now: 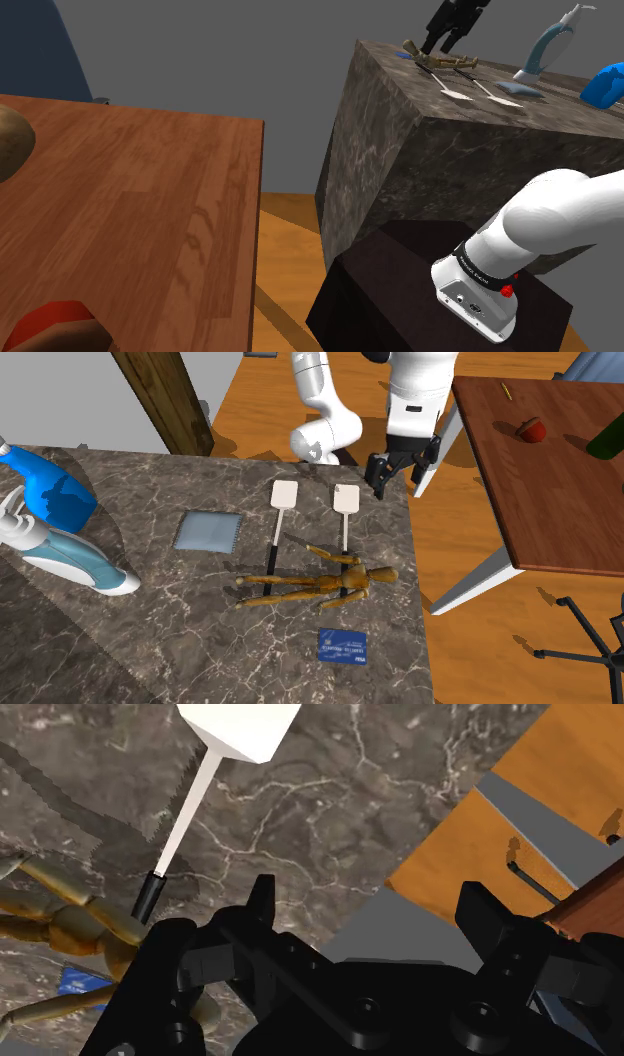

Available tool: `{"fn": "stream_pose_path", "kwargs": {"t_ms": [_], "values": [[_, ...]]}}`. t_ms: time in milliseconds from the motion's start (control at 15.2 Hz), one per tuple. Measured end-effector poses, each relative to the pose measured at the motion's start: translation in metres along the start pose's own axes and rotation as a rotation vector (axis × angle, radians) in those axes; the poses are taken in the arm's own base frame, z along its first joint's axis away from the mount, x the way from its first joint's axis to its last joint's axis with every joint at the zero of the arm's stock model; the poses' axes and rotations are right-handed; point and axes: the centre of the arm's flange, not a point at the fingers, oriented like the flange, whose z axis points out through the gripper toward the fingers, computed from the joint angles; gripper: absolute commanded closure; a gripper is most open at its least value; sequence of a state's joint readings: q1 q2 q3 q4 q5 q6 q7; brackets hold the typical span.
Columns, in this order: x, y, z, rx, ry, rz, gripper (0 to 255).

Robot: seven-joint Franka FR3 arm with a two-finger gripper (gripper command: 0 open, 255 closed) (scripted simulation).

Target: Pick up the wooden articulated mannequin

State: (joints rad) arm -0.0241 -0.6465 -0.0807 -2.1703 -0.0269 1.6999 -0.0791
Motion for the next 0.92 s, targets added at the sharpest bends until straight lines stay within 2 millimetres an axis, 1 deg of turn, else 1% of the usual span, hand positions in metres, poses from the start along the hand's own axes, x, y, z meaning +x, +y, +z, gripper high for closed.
{"fn": "stream_pose_path", "kwargs": {"t_ms": [198,264,528,594,792,924], "values": [[0.022,0.031,0.005,-0.009,-0.005,0.004,0],[0.029,0.045,0.006,-0.012,-0.007,0.006,0],[0.053,0.088,0.008,-0.022,-0.015,0.01,0],[0.059,0.1,0.012,-0.025,-0.017,0.012,0],[0.077,0.134,0.014,-0.034,-0.022,0.016,0],[0.081,0.144,0.017,-0.037,-0.024,0.017,0]]}}
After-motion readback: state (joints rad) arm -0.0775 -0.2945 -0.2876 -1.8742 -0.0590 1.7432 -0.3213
